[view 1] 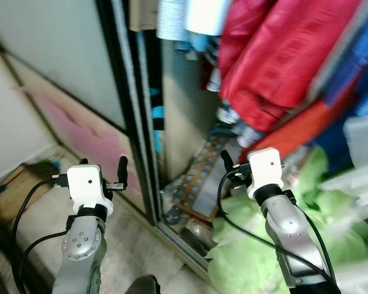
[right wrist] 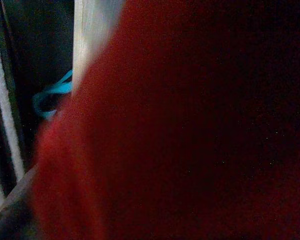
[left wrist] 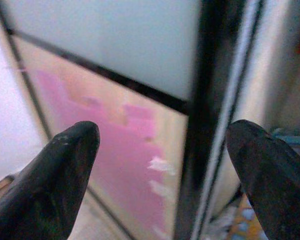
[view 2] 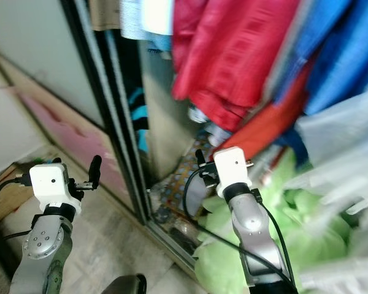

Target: Clean up the room

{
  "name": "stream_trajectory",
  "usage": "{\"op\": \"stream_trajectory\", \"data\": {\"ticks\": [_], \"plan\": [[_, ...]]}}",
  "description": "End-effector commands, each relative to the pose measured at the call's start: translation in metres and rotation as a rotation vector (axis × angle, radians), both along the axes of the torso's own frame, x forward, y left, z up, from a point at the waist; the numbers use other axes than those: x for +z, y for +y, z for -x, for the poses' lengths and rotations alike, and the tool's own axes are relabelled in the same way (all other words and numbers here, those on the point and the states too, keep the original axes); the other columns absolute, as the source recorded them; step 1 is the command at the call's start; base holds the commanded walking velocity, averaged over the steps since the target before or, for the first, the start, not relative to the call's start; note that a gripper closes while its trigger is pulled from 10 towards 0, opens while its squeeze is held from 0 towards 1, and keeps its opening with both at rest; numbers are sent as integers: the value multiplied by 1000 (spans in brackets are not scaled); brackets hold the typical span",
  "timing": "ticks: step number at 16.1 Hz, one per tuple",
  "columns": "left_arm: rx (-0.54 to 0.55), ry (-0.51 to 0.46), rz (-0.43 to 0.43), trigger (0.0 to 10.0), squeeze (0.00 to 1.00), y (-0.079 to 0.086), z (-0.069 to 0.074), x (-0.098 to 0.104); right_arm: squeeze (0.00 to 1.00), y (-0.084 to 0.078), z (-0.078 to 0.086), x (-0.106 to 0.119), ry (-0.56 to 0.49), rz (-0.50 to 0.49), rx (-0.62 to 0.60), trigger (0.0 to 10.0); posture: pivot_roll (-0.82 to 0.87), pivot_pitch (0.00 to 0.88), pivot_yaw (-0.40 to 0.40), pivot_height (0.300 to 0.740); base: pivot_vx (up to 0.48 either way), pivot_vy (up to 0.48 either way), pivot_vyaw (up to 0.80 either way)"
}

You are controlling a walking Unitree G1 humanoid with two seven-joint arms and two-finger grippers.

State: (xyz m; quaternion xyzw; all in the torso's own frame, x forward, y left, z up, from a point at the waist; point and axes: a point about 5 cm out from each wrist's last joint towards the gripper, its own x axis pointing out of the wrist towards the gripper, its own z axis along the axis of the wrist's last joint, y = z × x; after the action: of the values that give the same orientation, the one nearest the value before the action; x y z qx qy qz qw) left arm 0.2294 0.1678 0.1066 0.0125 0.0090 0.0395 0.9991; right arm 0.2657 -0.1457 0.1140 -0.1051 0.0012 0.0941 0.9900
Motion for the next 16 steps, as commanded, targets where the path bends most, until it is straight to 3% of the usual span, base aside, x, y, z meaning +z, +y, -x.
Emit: {"op": "stream_trajectory", "data": {"ticks": [1, 10, 16], "plan": [[14, 8, -21, 10000, 0, 2, 2, 1, 0, -3, -2, -5, 42, -29, -4, 10000, 5, 0, -27, 740, 0, 0, 800], [-3, 23, 23, 10000, 0, 0, -1, 0, 0, 1, -4, -11, 78, -55, 25, 10000, 2, 0, -15, 740, 0, 0, 800], [-9, 13, 34, 10000, 0, -1, -8, 4, 0, 8, -17, -6, 53, -64, 33, 10000, -6, 0, 3, 740, 0, 141, 0]]}}
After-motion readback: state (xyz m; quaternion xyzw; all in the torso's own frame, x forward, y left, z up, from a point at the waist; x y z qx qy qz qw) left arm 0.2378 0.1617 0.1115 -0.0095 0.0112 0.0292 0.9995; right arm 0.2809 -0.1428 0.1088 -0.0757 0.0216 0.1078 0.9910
